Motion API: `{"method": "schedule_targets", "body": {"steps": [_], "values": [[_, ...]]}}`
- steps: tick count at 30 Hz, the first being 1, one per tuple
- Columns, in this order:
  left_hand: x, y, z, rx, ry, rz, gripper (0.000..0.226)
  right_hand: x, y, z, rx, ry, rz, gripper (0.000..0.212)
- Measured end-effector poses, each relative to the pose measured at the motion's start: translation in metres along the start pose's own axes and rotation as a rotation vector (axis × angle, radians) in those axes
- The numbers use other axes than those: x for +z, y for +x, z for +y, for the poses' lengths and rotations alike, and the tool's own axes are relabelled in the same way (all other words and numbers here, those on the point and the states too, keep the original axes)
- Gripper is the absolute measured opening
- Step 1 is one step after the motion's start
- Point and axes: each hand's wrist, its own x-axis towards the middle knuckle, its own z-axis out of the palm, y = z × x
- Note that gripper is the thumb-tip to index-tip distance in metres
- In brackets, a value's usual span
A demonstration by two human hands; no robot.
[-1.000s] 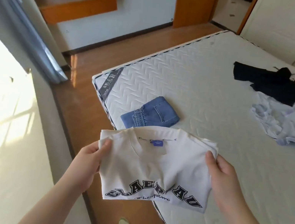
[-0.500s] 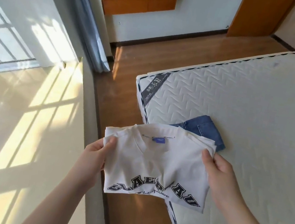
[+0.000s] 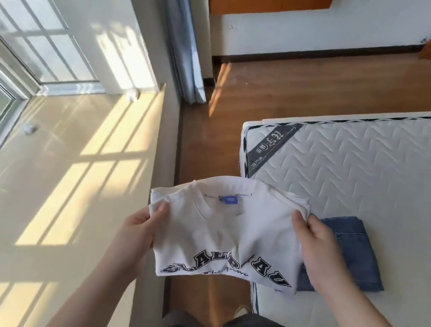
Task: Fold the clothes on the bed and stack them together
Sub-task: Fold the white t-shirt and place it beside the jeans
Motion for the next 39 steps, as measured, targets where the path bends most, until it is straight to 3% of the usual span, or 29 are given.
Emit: {"method": "schedule_targets", "body": {"steps": [6,13,18,22,26,29,33,39], "values": [[-0.022,0.044,0.028,0.035,-0.060,0.090,0.037,0.040,0.078,-0.043,-0.059,-0.046,-0.129,0.021],[-0.074,0.135,0.058,0.050,-0.082,0.132,0.042,0.103,0.165,-0.074,-0.073,-0.092,-0.155,0.056],[-0.113,0.209,0.089,0.091,-0.077,0.147,0.046,0.154,0.225,-0.102,0.014,0.095,-0.162,0.039],[-0.136,0.263,0.123,0.110,-0.059,0.084,0.042,0.190,0.264,-0.128,-0.026,0.110,-0.127,0.068],[-0.144,0.316,0.158,0.136,-0.051,0.033,0.038,0.208,0.298,-0.151,-0.032,0.059,-0.050,0.045],[-0.145,0.354,0.178,0.176,-0.016,-0.007,0.041,0.215,0.330,-0.166,-0.060,0.058,-0.035,0.057],[-0.139,0.408,0.200,0.168,-0.029,-0.029,0.039,0.220,0.379,-0.182,-0.044,0.088,-0.014,0.027],[-0.110,0.504,0.238,0.123,-0.022,-0.058,0.036,0.225,0.466,-0.194,-0.061,0.072,0.045,0.038]]}}
